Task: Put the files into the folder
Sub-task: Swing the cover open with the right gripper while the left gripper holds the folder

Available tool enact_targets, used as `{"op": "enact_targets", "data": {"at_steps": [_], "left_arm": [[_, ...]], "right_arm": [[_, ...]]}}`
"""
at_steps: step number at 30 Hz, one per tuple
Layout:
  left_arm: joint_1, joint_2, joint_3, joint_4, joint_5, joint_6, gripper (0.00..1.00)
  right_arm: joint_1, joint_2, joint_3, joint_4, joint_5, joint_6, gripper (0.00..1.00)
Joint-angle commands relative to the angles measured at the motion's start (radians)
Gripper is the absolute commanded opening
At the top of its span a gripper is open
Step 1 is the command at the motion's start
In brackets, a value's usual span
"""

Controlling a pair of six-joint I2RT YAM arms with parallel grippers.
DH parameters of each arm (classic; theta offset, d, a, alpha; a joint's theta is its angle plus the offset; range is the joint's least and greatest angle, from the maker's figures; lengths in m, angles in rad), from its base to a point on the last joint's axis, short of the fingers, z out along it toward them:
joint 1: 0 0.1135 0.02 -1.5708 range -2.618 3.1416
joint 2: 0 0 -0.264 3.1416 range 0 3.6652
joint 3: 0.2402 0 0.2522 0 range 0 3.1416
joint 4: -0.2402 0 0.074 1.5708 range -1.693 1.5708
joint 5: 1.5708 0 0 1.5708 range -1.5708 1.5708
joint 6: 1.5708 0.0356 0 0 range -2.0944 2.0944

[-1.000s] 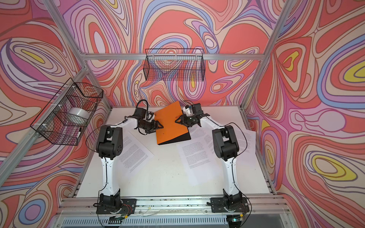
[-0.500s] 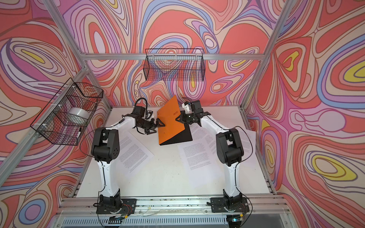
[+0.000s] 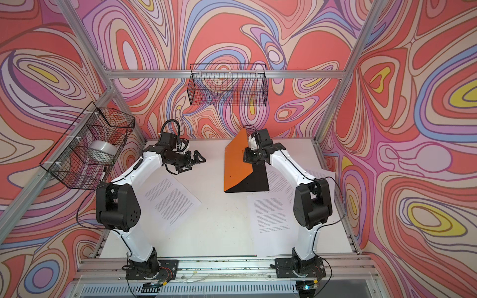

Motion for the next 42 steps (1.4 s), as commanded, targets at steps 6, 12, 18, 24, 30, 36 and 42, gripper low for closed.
{"op": "enact_targets", "data": {"at_steps": [6, 12, 18, 24, 30, 36, 42], "left_arm": [[0.020, -0.113, -0.055, -0.066, 0.020, 0.019, 1.00], [0.061, -0.170, -0.053, -0.079, 0.051, 0.004, 1.00], [0.105, -0.237, -0.046, -0.092, 0.068, -0.024, 1.00], [0.191, -0.343, -0.047, -0.054, 0.064, -0.128, 1.00], [0.226, -0.443, 0.011, -0.109, -0.052, -0.126, 1.00], [0.226, -0.455, 0.026, -0.122, -0.028, -0.089, 1.00], [0.108, -0.336, -0.031, -0.086, 0.052, -0.043, 1.00]], "right_arm": [[0.039, -0.078, 0.026, -0.069, -0.038, -0.044, 0.42], [0.115, -0.047, 0.106, -0.081, -0.071, -0.038, 0.61], [0.224, 0.061, 0.237, -0.054, -0.107, -0.019, 0.71], [0.350, 0.293, 0.458, -0.016, -0.163, 0.000, 0.84], [0.422, 0.540, 0.720, -0.016, -0.238, 0.017, 0.98], [0.425, 0.634, 0.842, -0.049, -0.247, 0.018, 0.97], [0.318, 0.429, 0.484, 0.056, -0.228, 0.031, 0.74]]}}
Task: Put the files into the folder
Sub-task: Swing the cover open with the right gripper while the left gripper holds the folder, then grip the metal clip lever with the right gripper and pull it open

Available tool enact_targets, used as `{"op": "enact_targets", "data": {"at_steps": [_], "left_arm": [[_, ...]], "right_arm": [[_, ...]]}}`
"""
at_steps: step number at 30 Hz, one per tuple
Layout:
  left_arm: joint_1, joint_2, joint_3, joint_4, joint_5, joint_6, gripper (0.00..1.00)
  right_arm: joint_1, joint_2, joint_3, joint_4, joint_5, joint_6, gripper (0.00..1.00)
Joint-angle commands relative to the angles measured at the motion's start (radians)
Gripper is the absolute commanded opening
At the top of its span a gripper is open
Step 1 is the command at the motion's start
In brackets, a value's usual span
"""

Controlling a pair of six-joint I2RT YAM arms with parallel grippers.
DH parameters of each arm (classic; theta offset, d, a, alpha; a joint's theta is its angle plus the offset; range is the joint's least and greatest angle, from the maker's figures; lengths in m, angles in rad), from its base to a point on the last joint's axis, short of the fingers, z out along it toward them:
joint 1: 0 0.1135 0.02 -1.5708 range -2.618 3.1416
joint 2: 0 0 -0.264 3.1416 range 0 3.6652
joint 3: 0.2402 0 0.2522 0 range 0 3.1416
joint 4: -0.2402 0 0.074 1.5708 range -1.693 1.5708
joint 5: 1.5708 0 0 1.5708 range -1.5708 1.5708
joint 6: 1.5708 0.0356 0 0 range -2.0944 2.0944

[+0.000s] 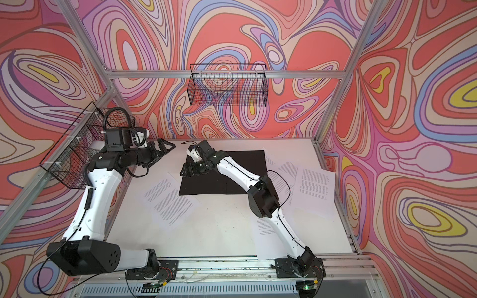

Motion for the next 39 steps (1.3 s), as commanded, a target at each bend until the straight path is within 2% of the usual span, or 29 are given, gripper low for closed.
{"op": "enact_targets", "data": {"at_steps": [1, 5, 8, 13, 21, 24, 28, 34, 39], "left_arm": [[-0.087, 0.088, -0.064, 0.031, 0.076, 0.012, 1.00], [-0.161, 0.212, -0.135, 0.212, 0.141, -0.091, 0.98], [-0.180, 0.325, -0.162, 0.350, 0.203, -0.174, 0.98], [-0.195, 0.458, -0.170, 0.499, 0.243, -0.224, 0.98], [-0.175, 0.589, -0.247, 0.751, 0.298, -0.322, 1.00], [-0.162, 0.612, -0.305, 0.856, 0.319, -0.368, 1.00], [-0.148, 0.621, -0.349, 0.842, 0.303, -0.345, 1.00], [-0.143, 0.607, -0.369, 0.709, 0.221, -0.278, 1.00], [-0.143, 0.609, -0.365, 0.657, 0.195, -0.247, 1.00]], "right_arm": [[-0.098, -0.148, -0.188, 0.061, 0.012, 0.002, 0.72], [-0.200, -0.257, -0.422, 0.080, 0.025, -0.029, 0.54], [-0.248, -0.307, -0.539, 0.104, 0.026, -0.044, 0.43], [-0.291, -0.322, -0.628, 0.150, 0.012, -0.044, 0.38], [-0.297, -0.233, -0.583, 0.179, 0.005, -0.024, 0.37], [-0.302, -0.205, -0.565, 0.184, 0.006, -0.019, 0.31], [-0.310, -0.171, -0.541, 0.184, -0.007, -0.021, 0.29], [-0.314, -0.117, -0.505, 0.168, -0.004, -0.022, 0.26], [-0.316, -0.083, -0.484, 0.168, -0.012, -0.021, 0.25]]}}
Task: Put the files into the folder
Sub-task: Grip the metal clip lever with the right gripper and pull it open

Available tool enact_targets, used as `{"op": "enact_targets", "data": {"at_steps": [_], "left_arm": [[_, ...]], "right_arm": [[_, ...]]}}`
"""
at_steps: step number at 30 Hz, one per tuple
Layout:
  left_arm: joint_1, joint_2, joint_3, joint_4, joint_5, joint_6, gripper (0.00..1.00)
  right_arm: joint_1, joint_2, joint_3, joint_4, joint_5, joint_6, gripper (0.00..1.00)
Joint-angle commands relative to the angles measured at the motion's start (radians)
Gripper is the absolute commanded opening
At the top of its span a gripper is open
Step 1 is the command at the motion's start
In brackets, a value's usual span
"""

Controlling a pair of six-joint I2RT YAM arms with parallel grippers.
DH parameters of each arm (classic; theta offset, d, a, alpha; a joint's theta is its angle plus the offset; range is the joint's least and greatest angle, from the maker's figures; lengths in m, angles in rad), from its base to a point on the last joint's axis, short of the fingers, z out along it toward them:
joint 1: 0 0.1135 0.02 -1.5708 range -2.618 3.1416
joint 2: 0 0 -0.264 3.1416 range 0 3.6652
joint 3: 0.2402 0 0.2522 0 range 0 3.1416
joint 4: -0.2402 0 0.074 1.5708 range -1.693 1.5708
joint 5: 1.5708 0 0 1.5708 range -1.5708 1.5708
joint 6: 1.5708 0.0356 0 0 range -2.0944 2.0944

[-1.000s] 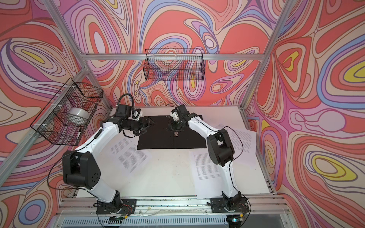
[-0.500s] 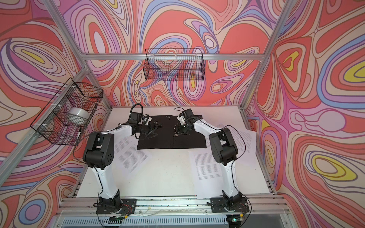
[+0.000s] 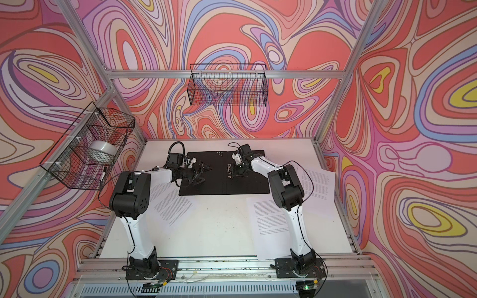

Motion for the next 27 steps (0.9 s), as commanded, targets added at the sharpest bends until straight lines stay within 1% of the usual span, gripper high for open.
{"op": "enact_targets", "data": {"at_steps": [1, 5, 7, 11, 16, 20, 27], "left_arm": [[0.008, 0.016, -0.031, -0.133, -0.095, 0.032, 1.00], [0.007, 0.021, -0.027, -0.138, -0.095, 0.037, 1.00], [0.008, 0.022, -0.025, -0.142, -0.099, 0.039, 1.00], [0.008, 0.021, -0.020, -0.144, -0.103, 0.039, 1.00], [0.008, 0.033, -0.002, -0.178, -0.124, 0.052, 1.00], [0.010, 0.034, 0.000, -0.197, -0.143, 0.055, 1.00], [0.026, 0.053, 0.011, -0.262, -0.196, 0.072, 1.00]], "right_arm": [[-0.006, 0.040, 0.036, -0.005, -0.014, 0.002, 0.24], [-0.006, 0.049, 0.035, 0.003, -0.017, 0.010, 0.19], [-0.006, 0.050, 0.034, 0.001, -0.018, 0.011, 0.14], [-0.006, 0.044, 0.015, 0.004, -0.016, 0.012, 0.10], [-0.006, 0.041, 0.000, 0.008, -0.006, 0.016, 0.02], [-0.010, 0.038, -0.017, 0.005, 0.002, 0.012, 0.00], [-0.029, 0.032, -0.061, 0.006, 0.029, 0.011, 0.00]]}}
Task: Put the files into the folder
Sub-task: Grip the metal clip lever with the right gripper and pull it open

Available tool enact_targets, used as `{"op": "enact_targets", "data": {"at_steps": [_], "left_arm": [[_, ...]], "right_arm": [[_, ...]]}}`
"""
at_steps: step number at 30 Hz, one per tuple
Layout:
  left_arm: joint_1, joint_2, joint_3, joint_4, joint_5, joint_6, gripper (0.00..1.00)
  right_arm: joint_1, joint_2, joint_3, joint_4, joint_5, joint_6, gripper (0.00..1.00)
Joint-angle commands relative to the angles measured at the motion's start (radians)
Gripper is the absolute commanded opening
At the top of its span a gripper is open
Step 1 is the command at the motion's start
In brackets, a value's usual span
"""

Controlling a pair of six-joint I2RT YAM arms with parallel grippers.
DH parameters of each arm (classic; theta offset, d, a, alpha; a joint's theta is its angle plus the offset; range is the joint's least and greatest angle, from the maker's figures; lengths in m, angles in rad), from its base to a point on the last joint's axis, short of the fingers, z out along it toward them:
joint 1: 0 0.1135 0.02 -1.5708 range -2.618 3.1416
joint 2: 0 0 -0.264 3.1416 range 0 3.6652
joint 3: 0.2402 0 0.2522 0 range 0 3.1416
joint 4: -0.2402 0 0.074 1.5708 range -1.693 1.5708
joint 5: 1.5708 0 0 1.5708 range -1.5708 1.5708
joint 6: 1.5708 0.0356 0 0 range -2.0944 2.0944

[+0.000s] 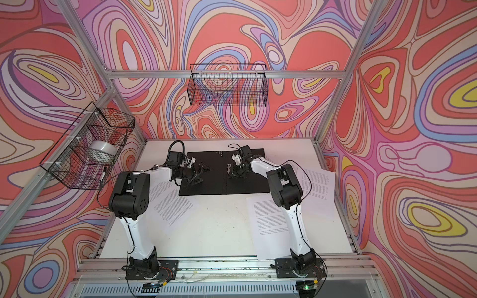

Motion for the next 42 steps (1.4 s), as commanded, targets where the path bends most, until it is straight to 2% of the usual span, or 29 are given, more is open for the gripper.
{"op": "enact_targets", "data": {"at_steps": [1, 5, 9, 18, 22, 29, 30, 31, 34, 35, 38, 40, 42], "left_arm": [[0.024, 0.057, -0.030, -0.163, -0.143, 0.027, 1.00], [0.025, 0.064, 0.012, -0.262, -0.172, 0.081, 1.00], [0.026, 0.069, 0.023, -0.289, -0.196, 0.093, 1.00], [0.028, 0.092, 0.024, -0.293, -0.202, 0.094, 1.00], [0.031, 0.095, 0.022, -0.282, -0.189, 0.089, 1.00], [0.033, 0.101, 0.019, -0.269, -0.177, 0.082, 1.00], [0.033, 0.100, 0.022, -0.269, -0.179, 0.080, 1.00], [0.032, 0.100, 0.024, -0.269, -0.176, 0.081, 1.00], [0.033, 0.100, 0.028, -0.271, -0.173, 0.082, 1.00], [0.033, 0.101, 0.029, -0.271, -0.173, 0.080, 1.00], [0.033, 0.098, 0.028, -0.269, -0.169, 0.081, 1.00], [0.033, 0.098, 0.030, -0.266, -0.163, 0.079, 1.00], [0.033, 0.097, 0.032, -0.264, -0.160, 0.078, 1.00]], "right_arm": [[-0.021, 0.008, -0.049, -0.051, 0.090, -0.027, 0.00], [-0.026, 0.030, -0.044, -0.097, 0.150, -0.029, 0.00], [-0.027, 0.068, -0.010, -0.189, 0.227, -0.046, 0.00], [-0.051, 0.101, -0.020, -0.203, 0.247, -0.030, 0.00], [-0.055, 0.069, -0.036, -0.148, 0.128, -0.028, 0.00], [-0.055, -0.007, 0.051, -0.134, -0.044, -0.010, 0.00], [-0.055, -0.011, 0.069, -0.138, -0.062, -0.011, 0.15], [-0.055, -0.012, 0.087, -0.142, -0.079, -0.015, 0.25], [-0.055, -0.048, 0.103, -0.132, -0.101, -0.021, 0.50], [-0.055, -0.069, 0.097, -0.119, -0.099, -0.020, 0.55], [-0.055, -0.117, 0.080, -0.118, -0.046, -0.017, 0.60], [-0.055, -0.138, 0.061, -0.130, 0.000, -0.021, 0.58], [-0.055, -0.150, 0.034, -0.137, 0.033, -0.017, 0.51]]}}
